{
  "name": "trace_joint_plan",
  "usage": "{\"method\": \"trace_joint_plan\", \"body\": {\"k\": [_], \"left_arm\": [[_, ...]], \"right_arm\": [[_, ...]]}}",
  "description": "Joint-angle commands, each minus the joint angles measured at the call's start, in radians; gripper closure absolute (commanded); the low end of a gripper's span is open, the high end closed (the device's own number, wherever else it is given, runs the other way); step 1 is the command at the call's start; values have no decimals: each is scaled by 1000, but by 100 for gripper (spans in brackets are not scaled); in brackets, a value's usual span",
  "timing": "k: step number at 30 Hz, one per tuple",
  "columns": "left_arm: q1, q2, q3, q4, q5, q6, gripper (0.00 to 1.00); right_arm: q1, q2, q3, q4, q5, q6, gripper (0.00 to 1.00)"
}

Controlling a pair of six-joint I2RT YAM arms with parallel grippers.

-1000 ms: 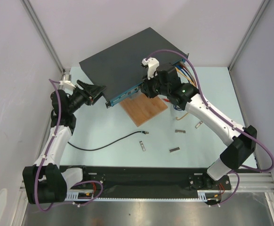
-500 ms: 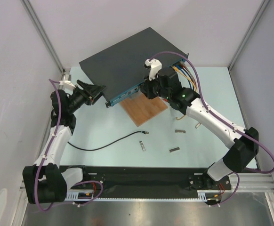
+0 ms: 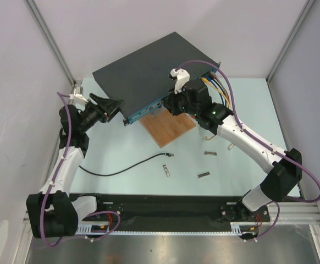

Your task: Insert the plug into the switch port

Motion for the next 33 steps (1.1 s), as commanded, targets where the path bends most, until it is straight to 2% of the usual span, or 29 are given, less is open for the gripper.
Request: {"method": "trace_joint_plan", "body": {"k": [1, 7, 10, 11, 12, 13, 16, 17, 20, 21, 23, 25, 28, 33], "left_arm": [[-49, 16, -26, -25, 11, 105, 100], [-49, 11, -29, -32, 10, 110, 100], [-49, 11, -18, -55, 10, 121, 99], [-47, 8, -9, -61, 12, 127, 96], [-47, 8, -3, -77, 14, 133, 87], [-46, 6, 2, -77, 17, 139, 83], [-35, -1, -1, -60, 32, 130, 73], [-26, -4, -6, -57, 35, 127, 61], [-4, -15, -18, -43, 53, 116, 43], [2, -17, -23, -37, 59, 113, 31], [25, -29, -30, -23, 69, 98, 18], [46, -44, -30, -8, 87, 85, 13], [109, -69, -20, -23, 116, 87, 1], [286, -135, 0, -147, 158, 165, 0]], "right_arm": [[-21, 16, 70, 353, 93, 6, 91], [-21, 31, 67, 352, 90, -7, 89], [-27, 4, 55, 284, 40, -30, 77], [-30, -4, 45, 225, 12, -37, 73], [-35, -30, 37, 195, -8, -45, 69], [-45, -45, 26, 166, -35, -53, 56], [-73, -140, -58, 102, -74, -68, 35], [-79, -165, -81, 80, -75, -74, 32], [-105, -258, -152, 30, -120, -132, 25], [-114, -283, -167, 13, -126, -142, 23], [-160, -329, -193, -59, -173, -154, 18], [-194, -354, -224, -131, -197, -154, 16], [-314, -410, -271, -219, -262, -129, 9], [-550, -521, -344, -329, -322, -136, 5]]}}
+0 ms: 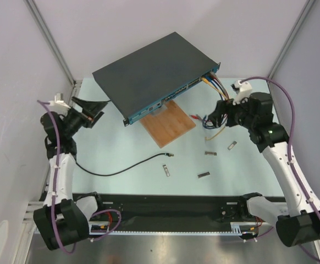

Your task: Insert the plug into the switch port

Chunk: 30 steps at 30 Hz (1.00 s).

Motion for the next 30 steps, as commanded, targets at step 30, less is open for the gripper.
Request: {"method": "trace_joint_plan", "body": {"k": [30], "left_arm": [[158, -113, 331, -379, -83, 611, 4]], "right_arm": [[-392, 617, -25, -155, 152, 138, 41]]}}
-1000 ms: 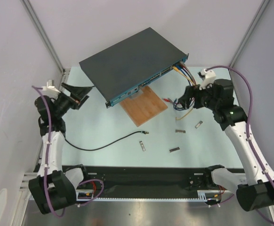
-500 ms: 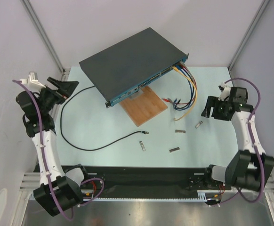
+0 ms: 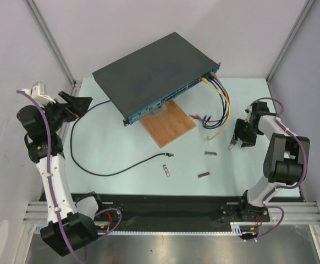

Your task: Insert the plug into the switch port

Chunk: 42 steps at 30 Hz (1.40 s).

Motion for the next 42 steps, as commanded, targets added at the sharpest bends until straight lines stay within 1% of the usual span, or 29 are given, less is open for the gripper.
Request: {"method": "trace_joint_plan", "body": {"k": [1, 5, 7, 11, 17, 22, 27, 31, 33, 36, 37, 38, 41, 42], "left_arm": [[-27, -27, 69, -21, -29, 113, 4], [-59, -42, 89, -47, -50, 181, 4], [-82, -53, 89, -49, -67, 205, 4], [-123, -62, 87, -52, -108, 239, 4], [-191, -57, 107, -56, -151, 291, 4], [-231, -27, 178, -95, -161, 353, 5], [-281, -8, 205, -83, -187, 379, 5], [-303, 1, 214, -83, -207, 379, 6], [-311, 3, 221, -83, -208, 382, 6], [-324, 7, 239, -83, -198, 387, 6], [-328, 13, 245, -83, -190, 385, 6], [-332, 19, 262, -84, -163, 385, 6], [-346, 41, 300, -93, -110, 377, 6], [-354, 45, 311, -90, -69, 371, 6]], "right_arm": [[25, 50, 61, 43, 73, 98, 41], [36, 125, 107, 20, 139, 137, 44], [39, 156, 125, 14, 146, 144, 45], [63, 220, 168, -12, 173, 149, 50], [85, 272, 196, -50, 163, 158, 57], [83, 274, 196, -111, 107, 154, 57], [86, 256, 179, -136, 103, 155, 54], [99, 274, 190, -141, 93, 152, 57], [100, 288, 197, -139, 93, 149, 61], [94, 305, 209, -139, 69, 141, 83], [85, 305, 213, -141, 60, 132, 99], [77, 302, 216, -144, 48, 129, 100], [16, 214, 211, -107, -89, 89, 100], [-2, 187, 213, -95, -201, 76, 100]]}}
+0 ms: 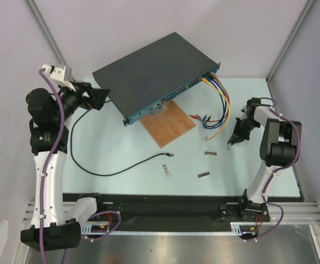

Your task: Insert the plug into the switch port

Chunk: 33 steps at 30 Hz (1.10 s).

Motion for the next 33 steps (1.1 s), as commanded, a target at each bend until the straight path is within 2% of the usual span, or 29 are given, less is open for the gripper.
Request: {"method": "trace_joint_plan", "body": {"k": [1, 4, 5, 9, 12, 13, 15, 19, 21, 25, 28, 33], "left_arm": [[-31, 10, 81, 30, 124, 3, 7], [-90, 20, 105, 75, 178, -24, 6], [-147, 32, 128, 75, 181, -23, 6], [-277, 75, 200, 40, 167, 37, 7], [-386, 124, 283, -26, 123, 113, 7], [-415, 141, 308, -51, 103, 132, 6], [-498, 185, 364, -105, 54, 172, 7], [-661, 225, 397, -146, -84, 305, 6], [-759, 234, 398, -151, -195, 372, 6], [-918, 280, 415, -151, -319, 416, 5], [-989, 302, 415, -137, -393, 457, 7], [-1040, 359, 447, -140, -474, 463, 11]], "right_arm": [[-75, -104, 16, 49, -245, -49, 100], [-157, -233, 57, 109, -437, -54, 100], [-182, -276, 96, 117, -476, -49, 100], [-216, -377, 171, 168, -672, 53, 100], [-211, -478, 170, 285, -738, 136, 100], [-207, -509, 159, 328, -747, 209, 100], [-181, -584, 133, 474, -769, 277, 100], [-97, -678, 104, 715, -749, 425, 100], [-54, -707, 94, 775, -734, 482, 100], [73, -778, 29, 957, -694, 571, 100], [187, -796, 13, 964, -628, 546, 100], [312, -799, 13, 953, -554, 516, 100]]}}
